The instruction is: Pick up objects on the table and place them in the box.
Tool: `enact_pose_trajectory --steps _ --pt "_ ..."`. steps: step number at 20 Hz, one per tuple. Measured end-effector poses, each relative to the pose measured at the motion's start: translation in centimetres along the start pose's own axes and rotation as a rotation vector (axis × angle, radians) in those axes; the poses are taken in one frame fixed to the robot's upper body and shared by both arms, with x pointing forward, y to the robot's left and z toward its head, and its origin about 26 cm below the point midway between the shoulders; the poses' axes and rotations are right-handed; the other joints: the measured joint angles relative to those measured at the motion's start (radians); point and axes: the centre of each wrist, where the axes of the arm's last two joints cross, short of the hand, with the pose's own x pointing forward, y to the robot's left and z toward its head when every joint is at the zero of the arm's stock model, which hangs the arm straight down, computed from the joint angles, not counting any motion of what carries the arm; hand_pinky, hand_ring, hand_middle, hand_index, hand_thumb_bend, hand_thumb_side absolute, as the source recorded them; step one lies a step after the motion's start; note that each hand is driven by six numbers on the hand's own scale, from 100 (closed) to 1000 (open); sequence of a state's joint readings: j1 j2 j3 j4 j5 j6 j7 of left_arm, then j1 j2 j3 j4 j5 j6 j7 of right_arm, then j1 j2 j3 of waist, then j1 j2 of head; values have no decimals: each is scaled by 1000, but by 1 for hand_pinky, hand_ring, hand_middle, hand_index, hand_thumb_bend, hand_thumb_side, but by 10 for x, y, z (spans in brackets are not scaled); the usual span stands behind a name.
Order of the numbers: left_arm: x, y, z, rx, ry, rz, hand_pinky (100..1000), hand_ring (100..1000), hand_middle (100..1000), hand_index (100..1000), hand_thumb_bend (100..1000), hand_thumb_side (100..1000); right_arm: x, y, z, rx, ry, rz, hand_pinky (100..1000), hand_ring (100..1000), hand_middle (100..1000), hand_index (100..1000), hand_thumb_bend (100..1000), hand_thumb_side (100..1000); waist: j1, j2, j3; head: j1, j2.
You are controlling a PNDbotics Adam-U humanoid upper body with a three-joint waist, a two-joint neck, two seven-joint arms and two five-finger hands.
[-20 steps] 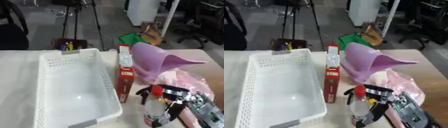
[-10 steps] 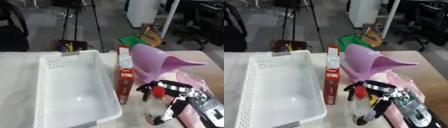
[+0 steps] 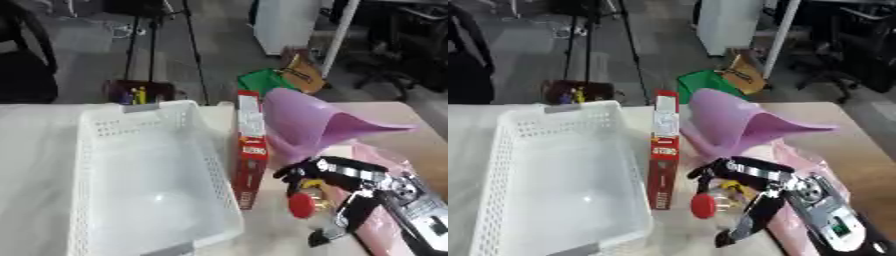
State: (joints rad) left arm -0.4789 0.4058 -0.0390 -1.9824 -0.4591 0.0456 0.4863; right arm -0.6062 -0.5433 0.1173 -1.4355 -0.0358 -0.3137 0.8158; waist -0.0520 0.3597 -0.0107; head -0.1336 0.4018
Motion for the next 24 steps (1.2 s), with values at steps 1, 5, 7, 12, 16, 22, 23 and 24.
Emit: enact_pose_trajectory --steps 1,5,7,12,16,22,23,24 --pt "0 0 0 0 0 0 856 825 763 736 100 1000 -1 0 0 0 3 -2 893 923 506 675 741 146 0 0 0 0 -1" --pt "0 0 0 -1 -1 0 856 825 763 736 100 1000 -5 0 3 -3 22 -10 890 919 485 666 732 154 0 0 0 0 -6" --pt "0 0 0 -1 -1 0 856 825 763 736 100 1000 -6 0 4 -5 26 -13 890 918 480 657 727 150 1 0 0 -2 -7" --pt "0 0 0 -1 -1 0 855 825 763 736 100 1000 -7 0 5 -6 29 -18 889 916 477 652 726 140 1 0 0 -7 -17" --pt "0 0 0 -3 0 -1 855 825 763 736 100 1000 -6 -1 5 -6 28 -17 888 915 476 648 727 139 1 0 0 -7 -22" --pt "-1 0 1 -5 1 -1 855 825 763 736 100 1000 -4 -3 3 -10 14 -15 887 914 474 643 729 145 0 -2 0 -7 -24" --pt "-1 0 1 -6 1 -1 854 825 763 736 100 1000 -3 -3 3 -11 11 -14 888 912 472 640 732 154 0 -2 0 -7 -24" --pt "-1 0 1 -6 1 -1 854 825 763 736 100 1000 -2 -4 3 -12 7 -11 888 912 472 640 732 154 0 -3 0 -7 -24"
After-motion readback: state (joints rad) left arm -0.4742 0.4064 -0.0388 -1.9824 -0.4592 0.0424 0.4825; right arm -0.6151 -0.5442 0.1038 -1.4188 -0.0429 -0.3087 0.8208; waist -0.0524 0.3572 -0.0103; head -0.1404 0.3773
